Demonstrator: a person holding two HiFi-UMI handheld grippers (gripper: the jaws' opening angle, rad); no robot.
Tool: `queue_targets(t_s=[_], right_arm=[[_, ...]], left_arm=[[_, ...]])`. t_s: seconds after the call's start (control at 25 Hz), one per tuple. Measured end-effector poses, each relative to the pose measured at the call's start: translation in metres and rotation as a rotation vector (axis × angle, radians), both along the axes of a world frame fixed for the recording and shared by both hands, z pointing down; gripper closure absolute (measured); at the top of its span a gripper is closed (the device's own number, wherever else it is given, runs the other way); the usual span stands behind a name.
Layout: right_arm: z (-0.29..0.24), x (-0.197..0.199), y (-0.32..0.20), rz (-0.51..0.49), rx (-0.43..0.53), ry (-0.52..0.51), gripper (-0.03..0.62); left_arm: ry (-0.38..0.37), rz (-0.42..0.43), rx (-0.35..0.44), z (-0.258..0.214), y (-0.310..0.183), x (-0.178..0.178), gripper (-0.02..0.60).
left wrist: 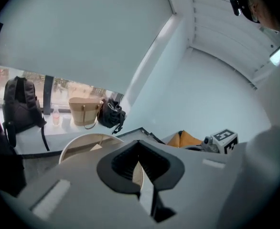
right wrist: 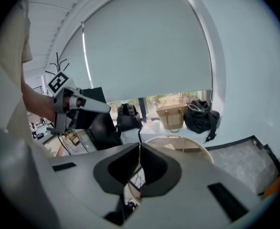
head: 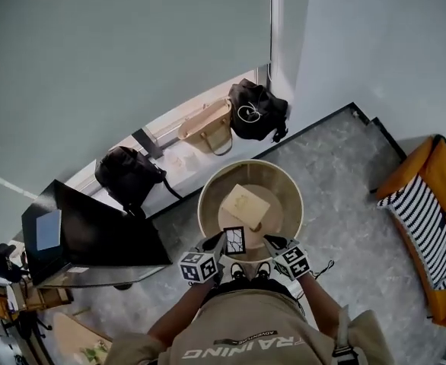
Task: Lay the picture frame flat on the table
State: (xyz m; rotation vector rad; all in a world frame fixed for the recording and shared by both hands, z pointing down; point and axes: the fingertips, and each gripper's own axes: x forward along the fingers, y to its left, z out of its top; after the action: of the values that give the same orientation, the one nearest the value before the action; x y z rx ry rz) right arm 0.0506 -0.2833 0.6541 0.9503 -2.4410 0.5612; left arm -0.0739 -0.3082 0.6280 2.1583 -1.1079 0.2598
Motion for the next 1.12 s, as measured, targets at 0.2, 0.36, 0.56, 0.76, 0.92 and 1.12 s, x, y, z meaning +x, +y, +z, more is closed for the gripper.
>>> queue_targets(t_s=[0.2, 0.36, 0.56, 0.76, 0.92, 1.12], right_arm=[[-0.092, -0.001, -0.047, 0.035, 0.178, -0.053, 0.585], [-0.160, 0.003, -0.081, 0.129, 0.320, -0.133, 0.585], [-0.229, -0.012, -0.102, 0.091, 0.484, -0.147, 0.585], [-0.261, -0.030, -0.101, 0.067, 0.542, -0.163, 0.585], [-0.259, -0.026, -0.105, 0.087, 0.552, -0.151, 0.585], [-0.251, -0.015, -0.103, 0.108, 0.540, -0.165, 0.586]], left_arm=[[-0.030, 0.038, 0.140, -0.067, -0.034, 0.003, 0.574], [-0.072, 0.051, 0.289, -0.124, -0.056, 0.003, 0.574], [-0.110, 0.050, 0.461, -0.178, -0.082, 0.008, 0.574], [-0.137, 0.043, 0.544, -0.209, -0.084, 0.007, 0.575], [-0.116, 0.032, 0.546, -0.212, -0.086, 0.008, 0.575], [-0.120, 0.058, 0.506, -0.193, -0.082, 0.009, 0.575]])
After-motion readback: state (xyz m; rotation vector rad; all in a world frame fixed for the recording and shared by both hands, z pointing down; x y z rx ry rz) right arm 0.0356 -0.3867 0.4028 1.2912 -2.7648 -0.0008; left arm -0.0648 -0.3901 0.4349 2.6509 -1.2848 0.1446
